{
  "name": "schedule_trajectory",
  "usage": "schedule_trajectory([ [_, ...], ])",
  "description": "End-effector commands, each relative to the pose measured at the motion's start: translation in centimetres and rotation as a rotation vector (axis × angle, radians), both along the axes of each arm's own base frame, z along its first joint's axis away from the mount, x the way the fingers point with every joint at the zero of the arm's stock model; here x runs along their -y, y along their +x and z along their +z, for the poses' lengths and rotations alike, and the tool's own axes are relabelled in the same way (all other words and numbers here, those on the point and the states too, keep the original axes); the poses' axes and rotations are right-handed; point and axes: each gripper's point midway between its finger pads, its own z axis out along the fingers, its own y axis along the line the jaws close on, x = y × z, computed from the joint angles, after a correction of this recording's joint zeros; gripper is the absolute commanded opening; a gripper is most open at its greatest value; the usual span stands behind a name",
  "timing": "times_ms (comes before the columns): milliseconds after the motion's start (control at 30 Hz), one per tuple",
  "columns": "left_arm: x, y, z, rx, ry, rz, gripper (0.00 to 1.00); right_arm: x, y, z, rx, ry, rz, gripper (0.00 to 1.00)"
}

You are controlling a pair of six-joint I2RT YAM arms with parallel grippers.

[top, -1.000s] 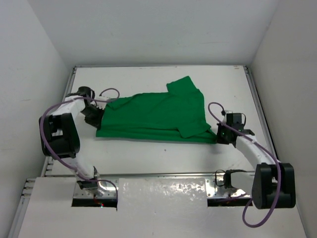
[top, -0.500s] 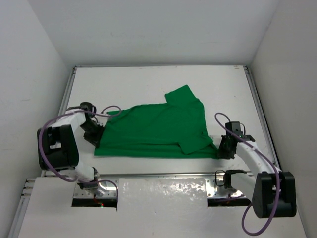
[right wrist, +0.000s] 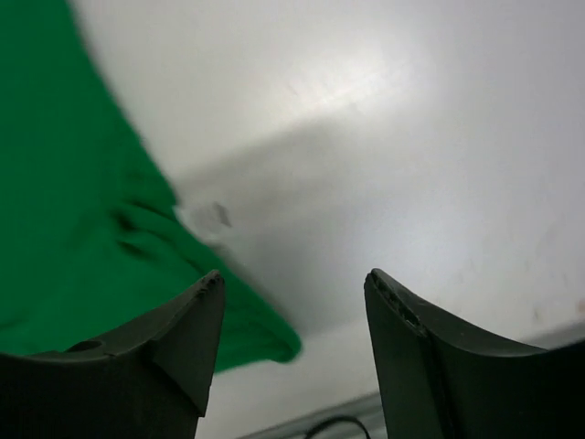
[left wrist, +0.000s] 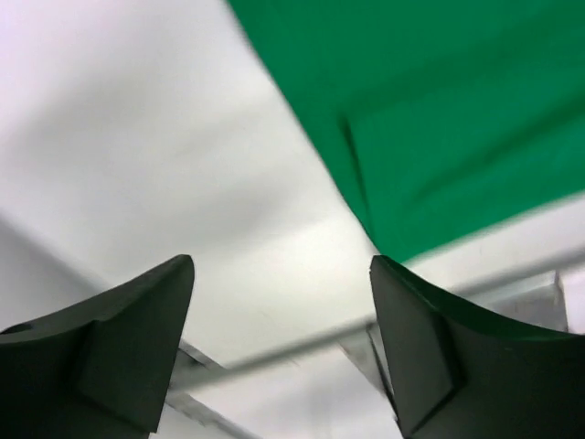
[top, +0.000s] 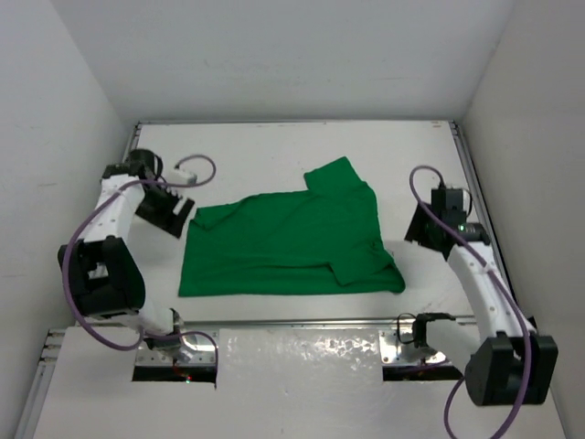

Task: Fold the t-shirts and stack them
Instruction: Fold the flattened tshirt in 1/3 of the way, then grap the side of the flattened tshirt furthest away from the robot with both arms

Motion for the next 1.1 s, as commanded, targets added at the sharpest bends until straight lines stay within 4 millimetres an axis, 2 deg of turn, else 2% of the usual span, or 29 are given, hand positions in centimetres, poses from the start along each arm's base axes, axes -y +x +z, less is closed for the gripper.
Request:
schedule_trajectory([
  [0,0.9,5.1,5.4,0.203,-0.08,-0.025,0.73,-2.3,8.0,6.5,0.222,0.04,0.218,0.6],
  [33,1.2,6.9,6.9,0.263,-0.085,-0.035,0.7,-2.7,9.0,7.3,0.233,0.044,0.265,0.6],
  [67,1.1,8.1,6.8,0.281,-0.067,-0.037,0.63,-3.1,10.1,6.9,0.205,0.059,0.283,0.6],
  [100,1.1,8.8,6.8,0.294,-0.045,-0.051,0.61,-3.3,11.8,9.2,0.251,0.06,0.297,0.61],
  [133,2.2,9.1,6.1,0.288,-0.032,-0.099,0.61,-3.3,12.8,9.8,0.268,0.058,0.306,0.62],
  [167,2.1,9.9,5.3,0.301,0.013,-0.123,0.62,-3.9,14.1,9.5,0.272,0.083,0.322,0.63],
  [200,3.7,9.4,3.6,0.269,0.033,-0.199,0.65,-4.9,16.3,11.2,0.361,0.127,0.349,0.64],
  [233,3.4,10.2,2.6,0.279,0.09,-0.216,0.71,-5.4,17.7,11.5,0.388,0.149,0.355,0.64],
  [267,4.2,10.3,1.8,0.27,0.1,-0.243,0.73,-5.6,20.3,11.3,0.401,0.168,0.352,0.64],
  [300,4.9,10.6,1.2,0.27,0.107,-0.252,0.74,-7.1,21.6,10.9,0.386,0.201,0.364,0.63],
  [333,4.7,11.5,0.5,0.277,0.123,-0.232,0.75,-8.0,22.9,10.5,0.368,0.224,0.38,0.63],
  [367,4.6,12.2,0.5,0.283,0.129,-0.213,0.75,-8.5,25.8,9.3,0.317,0.237,0.38,0.63],
  [400,4.6,13.2,1.1,0.307,0.129,-0.184,0.75,-9.4,27.1,8.4,0.282,0.249,0.386,0.64],
  [433,4.3,13.7,0.8,0.306,0.149,-0.171,0.74,-9.9,28.5,7.6,0.25,0.252,0.385,0.64],
  [467,4.3,14.4,1.3,0.326,0.15,-0.153,0.74,-10.4,31.2,5.3,0.18,0.26,0.383,0.65],
  [533,4.2,15.2,1.5,0.356,0.158,-0.138,0.74,-11.7,33.4,2.4,0.106,0.254,0.393,0.7],
  [567,4.4,15.4,1.5,0.362,0.148,-0.14,0.74,-12.1,35.4,3.7,0.126,0.249,0.39,0.7],
  [600,4.5,15.3,1.3,0.357,0.14,-0.146,0.74,-12.7,35.9,-2.0,0.033,0.262,0.366,0.71],
  [667,5.3,14.7,0.2,0.323,0.101,-0.181,0.74,-13.0,37.4,-4.1,0.038,0.262,0.333,0.71],
  [700,5.4,14.4,-0.1,0.314,0.093,-0.185,0.74,-13.4,37.3,-5.9,0.024,0.269,0.31,0.71],
  [767,5.5,13.8,-1.0,0.297,0.086,-0.196,0.74,-13.6,37.3,-7.9,0.039,0.247,0.29,0.7],
  [800,5.6,13.9,-1.0,0.307,0.083,-0.201,0.74,-14.8,37.5,-7.9,0.056,0.239,0.3,0.69],
  [833,5.6,13.8,-1.1,0.31,0.08,-0.203,0.74,-15.3,37.3,-8.9,0.041,0.222,0.307,0.69],
  [867,5.7,13.5,-1.4,0.305,0.079,-0.21,0.74,-15.6,38.3,-7.7,0.07,0.183,0.319,0.68],
  [900,5.9,13.5,-1.4,0.309,0.065,-0.216,0.74,-16.8,38.1,-9.4,0.044,0.163,0.334,0.68],
  [967,6.2,13.6,-1.5,0.312,0.052,-0.229,0.74,-17.8,38.9,-8.9,0.072,0.166,0.326,0.64],
  [1000,6.2,13.8,-1.6,0.317,0.05,-0.231,0.74,-18.1,38.8,-9.1,0.076,0.175,0.318,0.62],
  [1033,6.2,14.0,-1.7,0.32,0.05,-0.231,0.74,-18.0,38.1,-10.4,0.05,0.179,0.305,0.6],
  [1067,6.2,14.2,-1.6,0.325,0.052,-0.232,0.74,-18.1,37.9,-10.7,0.047,0.186,0.295,0.56],
])
